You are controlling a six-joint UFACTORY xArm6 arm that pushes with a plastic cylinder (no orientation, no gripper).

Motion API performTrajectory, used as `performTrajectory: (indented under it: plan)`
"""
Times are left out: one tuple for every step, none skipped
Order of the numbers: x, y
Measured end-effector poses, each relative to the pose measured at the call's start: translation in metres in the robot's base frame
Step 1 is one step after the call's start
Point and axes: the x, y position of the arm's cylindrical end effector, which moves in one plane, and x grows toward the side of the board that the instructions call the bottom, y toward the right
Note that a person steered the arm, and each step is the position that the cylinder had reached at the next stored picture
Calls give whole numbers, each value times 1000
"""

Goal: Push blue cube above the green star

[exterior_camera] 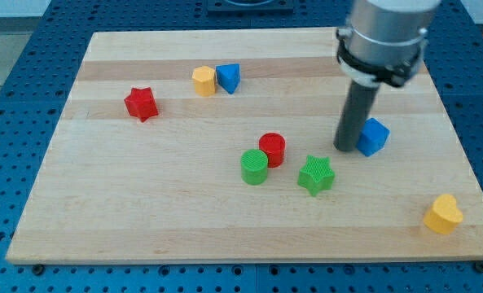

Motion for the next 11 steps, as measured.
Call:
performTrajectory:
  plan:
    - [-34,-13]
    - [3,-2]
    - [49,26]
    - [87,52]
    - [85,77]
    - [48,76]
    - [14,64]
    - [-7,49]
    - [-22,30]
    - [-33,15]
    - [-37,19]
